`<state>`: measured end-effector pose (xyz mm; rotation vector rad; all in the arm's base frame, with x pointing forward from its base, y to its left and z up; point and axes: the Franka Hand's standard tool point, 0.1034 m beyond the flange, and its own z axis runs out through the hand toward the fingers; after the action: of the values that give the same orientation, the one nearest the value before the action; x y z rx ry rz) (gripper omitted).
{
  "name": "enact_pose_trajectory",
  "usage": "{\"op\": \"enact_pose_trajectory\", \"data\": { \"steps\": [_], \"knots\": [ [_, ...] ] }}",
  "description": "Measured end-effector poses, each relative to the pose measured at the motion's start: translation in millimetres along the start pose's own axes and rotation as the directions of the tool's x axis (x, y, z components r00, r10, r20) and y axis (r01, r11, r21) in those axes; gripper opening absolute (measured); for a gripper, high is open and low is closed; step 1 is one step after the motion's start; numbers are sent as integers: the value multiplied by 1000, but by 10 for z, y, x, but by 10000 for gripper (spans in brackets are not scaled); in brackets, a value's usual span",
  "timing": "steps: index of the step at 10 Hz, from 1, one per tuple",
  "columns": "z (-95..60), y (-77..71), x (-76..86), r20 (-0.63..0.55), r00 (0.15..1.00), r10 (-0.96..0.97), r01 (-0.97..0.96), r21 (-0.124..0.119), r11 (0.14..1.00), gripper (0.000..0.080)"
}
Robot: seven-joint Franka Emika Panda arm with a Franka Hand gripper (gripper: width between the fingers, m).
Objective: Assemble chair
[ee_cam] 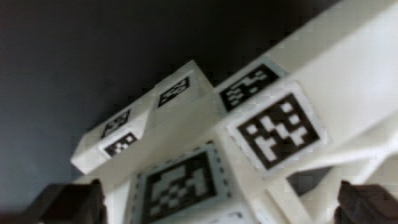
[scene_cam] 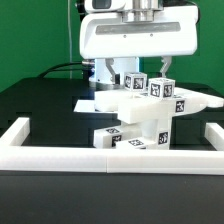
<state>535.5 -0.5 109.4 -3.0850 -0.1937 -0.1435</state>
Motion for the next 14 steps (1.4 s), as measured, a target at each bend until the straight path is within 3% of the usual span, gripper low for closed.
{"op": "enact_pose_trajectory", "data": {
  "steps": [2, 3, 4, 6, 9, 12, 14],
  "knots": [
    [-1, 37, -2, 6, 987, -160, 160, -11, 987, 648],
    [-1, 46, -4, 9, 973, -231, 231, -15, 973, 519],
    [0, 46, -5, 9, 976, -216, 216, -15, 976, 519],
    [0, 48, -6, 9, 976, -216, 216, -15, 976, 281],
    [2, 50, -7, 9, 983, -184, 185, -15, 983, 282],
    [4, 73, -13, -2, 992, 128, -128, -6, 992, 282],
    [8, 75, -5, -26, 934, 357, -358, -2, 934, 282]
  ]
}}
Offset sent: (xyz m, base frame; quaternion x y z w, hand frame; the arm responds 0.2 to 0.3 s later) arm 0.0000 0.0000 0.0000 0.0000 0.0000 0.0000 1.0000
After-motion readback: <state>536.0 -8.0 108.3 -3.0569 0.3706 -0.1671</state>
